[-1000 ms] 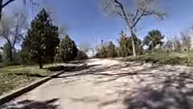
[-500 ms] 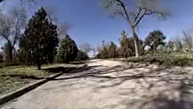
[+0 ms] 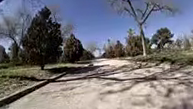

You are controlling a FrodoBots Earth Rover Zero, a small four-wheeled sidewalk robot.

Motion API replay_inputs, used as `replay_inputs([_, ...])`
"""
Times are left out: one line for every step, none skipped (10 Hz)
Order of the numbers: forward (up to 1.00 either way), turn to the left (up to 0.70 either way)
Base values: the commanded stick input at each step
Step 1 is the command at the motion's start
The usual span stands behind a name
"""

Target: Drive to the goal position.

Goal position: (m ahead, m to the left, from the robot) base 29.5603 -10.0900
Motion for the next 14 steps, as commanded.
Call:
replay_inputs([0.85, 0.0])
replay_inputs([0.85, 0.0])
replay_inputs([0.85, 0.0])
replay_inputs([0.85, 0.0])
replay_inputs([0.85, 0.0])
replay_inputs([0.85, 0.0])
replay_inputs([0.85, 0.0])
replay_inputs([0.85, 0.0])
replay_inputs([0.85, 0.0])
replay_inputs([0.85, -0.34])
replay_inputs([0.85, -0.29])
replay_inputs([0.85, -0.03])
replay_inputs([0.85, 0.0])
replay_inputs([0.85, 0.0])
